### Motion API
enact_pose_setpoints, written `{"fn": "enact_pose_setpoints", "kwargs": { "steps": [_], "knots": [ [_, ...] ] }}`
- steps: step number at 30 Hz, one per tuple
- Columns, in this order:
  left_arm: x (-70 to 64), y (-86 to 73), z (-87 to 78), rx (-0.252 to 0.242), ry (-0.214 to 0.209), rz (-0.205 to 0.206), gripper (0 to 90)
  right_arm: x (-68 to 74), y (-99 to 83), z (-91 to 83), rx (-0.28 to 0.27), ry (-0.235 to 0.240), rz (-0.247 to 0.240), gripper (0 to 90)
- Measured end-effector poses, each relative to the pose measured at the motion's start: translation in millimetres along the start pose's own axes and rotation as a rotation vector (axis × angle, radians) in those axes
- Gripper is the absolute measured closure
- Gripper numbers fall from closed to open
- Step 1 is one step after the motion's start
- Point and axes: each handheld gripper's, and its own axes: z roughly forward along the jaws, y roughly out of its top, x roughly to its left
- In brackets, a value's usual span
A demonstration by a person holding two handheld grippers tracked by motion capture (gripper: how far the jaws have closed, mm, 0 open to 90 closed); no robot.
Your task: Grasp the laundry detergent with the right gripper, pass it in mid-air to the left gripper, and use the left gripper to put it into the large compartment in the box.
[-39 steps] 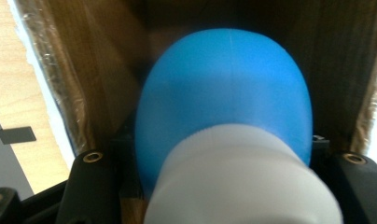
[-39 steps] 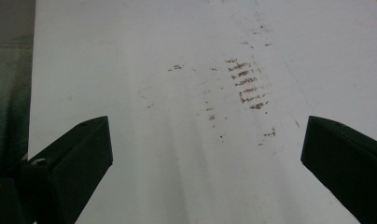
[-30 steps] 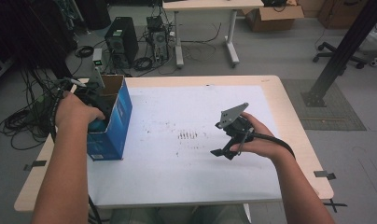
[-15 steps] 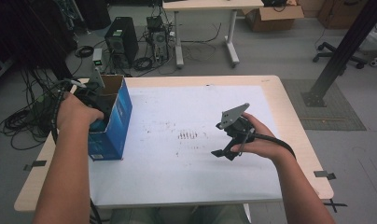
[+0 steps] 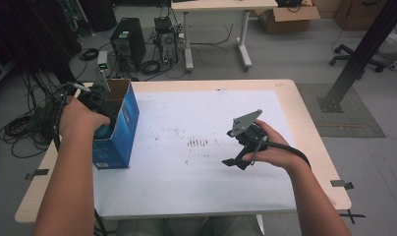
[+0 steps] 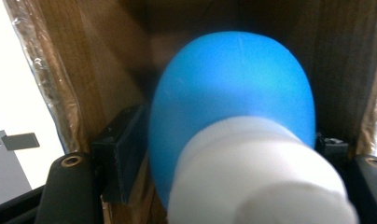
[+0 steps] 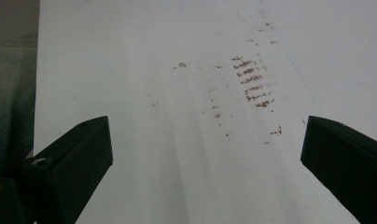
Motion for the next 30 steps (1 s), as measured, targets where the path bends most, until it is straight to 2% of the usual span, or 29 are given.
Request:
{"fn": "enact_pose_setpoints", "kwargs": {
  "steps": [8, 20, 25, 30],
  "knots": [
    [-1.3, -2.6, -12.2, -0.015, 0.004, -0.008, 28.2, 0.1, -2.0, -1.1, -0.005, -0.001, 0.000, 2.3],
    [-5.9, -9.7, -36.0, -0.041, 0.023, -0.010, 19.5, 2.1, 1.1, -3.5, -0.017, -0.005, -0.008, 2.3],
    [-6.0, -13.4, -46.8, -0.056, 0.038, 0.000, 13.3, 1.8, 2.5, -6.1, -0.026, -0.008, -0.007, 2.3],
    [-4.9, -16.4, -56.9, -0.071, 0.036, 0.001, 8.9, 2.2, 5.0, -8.6, -0.021, -0.009, -0.013, 2.3]
  ]
}}
